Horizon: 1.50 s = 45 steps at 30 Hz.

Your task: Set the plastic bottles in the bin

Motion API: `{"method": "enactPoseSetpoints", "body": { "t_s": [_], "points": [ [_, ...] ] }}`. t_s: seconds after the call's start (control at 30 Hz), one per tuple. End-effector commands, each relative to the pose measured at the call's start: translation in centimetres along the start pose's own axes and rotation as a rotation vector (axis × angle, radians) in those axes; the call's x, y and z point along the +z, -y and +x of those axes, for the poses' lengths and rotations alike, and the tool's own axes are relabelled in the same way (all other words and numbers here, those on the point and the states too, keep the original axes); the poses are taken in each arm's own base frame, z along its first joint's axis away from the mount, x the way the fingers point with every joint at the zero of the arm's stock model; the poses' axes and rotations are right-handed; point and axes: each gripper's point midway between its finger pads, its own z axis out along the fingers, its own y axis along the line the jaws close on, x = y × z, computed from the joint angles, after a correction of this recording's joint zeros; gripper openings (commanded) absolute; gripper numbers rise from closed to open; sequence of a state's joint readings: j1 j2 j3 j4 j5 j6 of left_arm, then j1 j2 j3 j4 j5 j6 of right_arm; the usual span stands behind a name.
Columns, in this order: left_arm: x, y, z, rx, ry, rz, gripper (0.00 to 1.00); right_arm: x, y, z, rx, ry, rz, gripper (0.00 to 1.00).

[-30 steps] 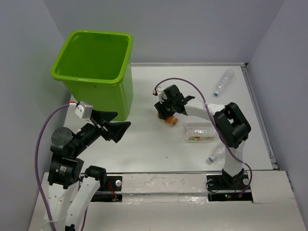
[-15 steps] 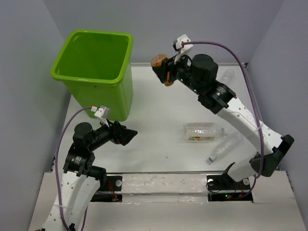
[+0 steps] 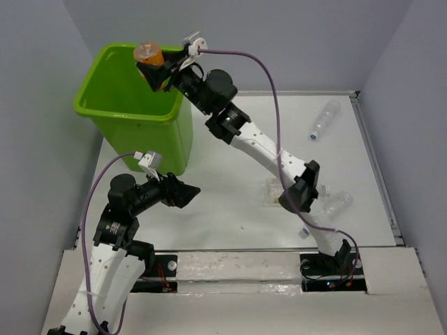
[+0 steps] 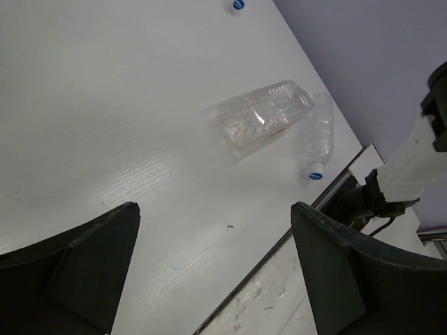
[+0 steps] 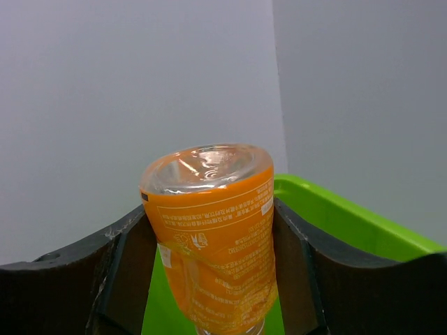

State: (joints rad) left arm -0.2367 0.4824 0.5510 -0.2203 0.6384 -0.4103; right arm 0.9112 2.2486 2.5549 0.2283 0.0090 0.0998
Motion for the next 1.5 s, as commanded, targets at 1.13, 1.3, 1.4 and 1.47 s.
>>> {"method": "enactPoseSetpoints", "body": {
  "t_s": [1.13,1.3,1.4,1.47],
  "points": [
    [25.1,16.6,6.0,0.852,-0.207,0.163,0.99,-50.3,12.6,-12.5,0.083,0.05,0.871,0.94],
    [28.8,17.4,9.1,0.936,-0.334,0.244,0.99,-52.5,11.2,-15.2,0.074,0.097,0.84,0.93],
    [30.5,17.4,9.9,0.972,-0.374,0.253,0.99,-53.3,10.9,-16.0,0.065,0.109,0.835,0.93],
    [31.1,17.3,10.9,0.984,-0.42,0.274,0.99,-53.7,10.5,-16.9,0.061,0.127,0.826,0.93]
  ]
}}
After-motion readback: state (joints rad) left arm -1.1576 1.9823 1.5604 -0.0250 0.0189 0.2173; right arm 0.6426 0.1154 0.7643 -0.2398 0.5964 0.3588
